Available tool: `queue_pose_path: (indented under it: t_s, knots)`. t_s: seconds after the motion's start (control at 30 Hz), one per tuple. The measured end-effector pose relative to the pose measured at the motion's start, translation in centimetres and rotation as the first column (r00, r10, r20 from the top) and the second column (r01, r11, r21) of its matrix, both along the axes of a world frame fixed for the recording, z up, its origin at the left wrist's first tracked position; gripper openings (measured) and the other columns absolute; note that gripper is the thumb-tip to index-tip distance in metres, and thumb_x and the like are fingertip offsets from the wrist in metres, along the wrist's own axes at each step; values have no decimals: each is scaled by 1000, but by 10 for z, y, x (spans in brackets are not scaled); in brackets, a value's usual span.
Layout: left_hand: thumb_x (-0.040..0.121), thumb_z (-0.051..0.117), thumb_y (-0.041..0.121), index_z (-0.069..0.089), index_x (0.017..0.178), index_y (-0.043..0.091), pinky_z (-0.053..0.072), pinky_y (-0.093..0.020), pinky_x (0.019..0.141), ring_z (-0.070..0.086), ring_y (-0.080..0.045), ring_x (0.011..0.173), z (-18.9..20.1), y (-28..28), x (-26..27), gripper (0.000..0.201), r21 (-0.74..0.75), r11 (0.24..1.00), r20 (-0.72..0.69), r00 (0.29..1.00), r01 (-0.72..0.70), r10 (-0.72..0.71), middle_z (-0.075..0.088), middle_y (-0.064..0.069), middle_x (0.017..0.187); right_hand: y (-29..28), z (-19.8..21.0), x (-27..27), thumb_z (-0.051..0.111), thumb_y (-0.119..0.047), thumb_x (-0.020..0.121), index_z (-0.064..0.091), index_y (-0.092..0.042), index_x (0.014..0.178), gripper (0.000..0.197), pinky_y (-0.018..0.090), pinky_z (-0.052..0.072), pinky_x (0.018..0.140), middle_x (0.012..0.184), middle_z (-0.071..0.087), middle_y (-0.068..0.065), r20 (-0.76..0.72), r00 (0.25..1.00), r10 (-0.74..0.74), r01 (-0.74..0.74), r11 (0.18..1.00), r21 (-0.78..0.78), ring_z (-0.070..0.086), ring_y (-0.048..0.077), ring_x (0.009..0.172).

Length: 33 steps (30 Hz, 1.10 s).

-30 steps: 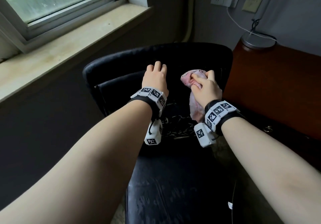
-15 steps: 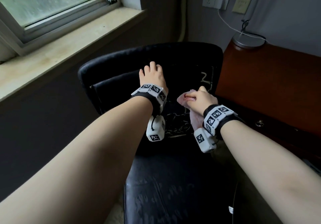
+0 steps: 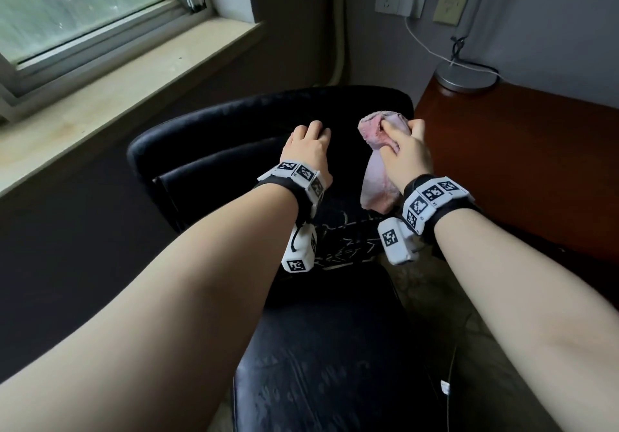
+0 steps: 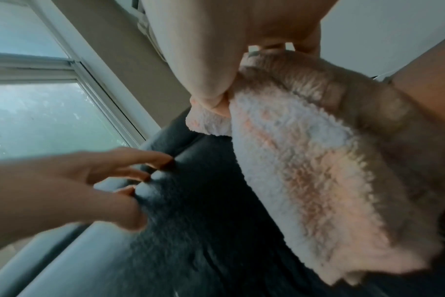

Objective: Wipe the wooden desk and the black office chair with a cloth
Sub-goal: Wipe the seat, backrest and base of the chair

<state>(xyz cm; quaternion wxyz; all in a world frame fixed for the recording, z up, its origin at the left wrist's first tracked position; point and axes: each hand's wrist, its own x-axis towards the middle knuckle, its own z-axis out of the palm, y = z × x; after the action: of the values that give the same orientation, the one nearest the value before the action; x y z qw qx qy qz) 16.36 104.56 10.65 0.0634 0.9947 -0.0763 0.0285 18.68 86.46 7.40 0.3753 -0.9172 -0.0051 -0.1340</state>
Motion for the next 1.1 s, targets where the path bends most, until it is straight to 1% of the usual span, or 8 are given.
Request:
queue_pose_path:
  t_s: [0.1, 0.2, 0.37, 0.57, 0.67, 0.77, 0.87, 1.1]
  knots:
    - [74, 64, 13, 35, 142, 15, 41, -29, 85, 29, -23, 127, 1, 1, 3, 73, -47, 999, -2, 1000, -15, 15, 28, 2, 141, 2, -18, -1, 56, -13, 89, 61, -23, 126, 39, 24, 42, 84, 126, 41, 3, -4, 1000, -24, 24, 999, -22, 54, 24, 99]
    - [75, 65, 14, 32, 144, 14, 39, -30, 95, 28, -24, 128, -2, 0, 3, 76, -48, 999, 0, 1000, -25, 25, 27, 1, 143, 1, -38, -9, 58, -16, 86, 61, -17, 122, 37, 31, 45, 87, 122, 43, 2, -36, 996, -82, 80, 996, -44, 55, 25, 104]
    - [76, 65, 16, 27, 147, 14, 36, -32, 101, 27, -24, 129, -6, 2, 2, 81, -15, 1000, 12, 1000, -9, 9, 25, 0, 145, -1, -50, -28, 57, -10, 88, 65, -26, 121, 38, 40, 45, 87, 123, 43, 8, -118, 992, -51, 44, 997, -66, 52, 31, 106]
    - [75, 65, 17, 28, 145, 12, 32, -32, 103, 29, -27, 127, -8, -2, -3, 79, 19, 1000, 34, 999, -12, 12, 27, -2, 144, -19, -42, -42, 53, -21, 91, 63, -30, 117, 29, 31, 46, 79, 117, 47, 1, -348, 936, -56, 10, 991, -130, 56, 28, 100]
    - [73, 68, 19, 28, 143, 12, 30, -33, 107, 31, -28, 125, -9, -6, -4, 81, 35, 999, 53, 998, -18, 16, 28, -4, 142, -24, -30, -43, 50, -23, 92, 64, -32, 118, 31, 31, 45, 76, 111, 48, 4, -290, 951, -102, 63, 988, -142, 57, 30, 94]
    - [73, 69, 20, 27, 144, 12, 30, -34, 107, 30, -28, 125, -7, -6, -4, 83, 38, 999, 31, 999, -22, 21, 27, -4, 142, -24, -17, -36, 49, -16, 91, 62, -30, 123, 37, 35, 46, 77, 111, 45, 8, -165, 977, -136, 137, 991, -3, 56, 31, 88]
    - [72, 71, 18, 27, 144, 11, 30, -35, 108, 30, -28, 126, -6, -5, -4, 84, 45, 999, 28, 999, -18, 16, 27, -4, 143, -22, -4, -17, 50, -13, 90, 56, -26, 131, 43, 27, 43, 76, 118, 42, 8, -75, 989, -124, 131, 985, 111, 55, 24, 86]
    - [72, 69, 16, 27, 144, 12, 30, -35, 107, 30, -27, 127, -8, -3, -2, 83, 45, 999, 35, 999, -18, 17, 27, -2, 143, -13, -15, -5, 50, -10, 90, 53, -22, 134, 46, 17, 38, 79, 125, 40, 6, -121, 987, -109, 127, 980, 156, 57, 24, 98]
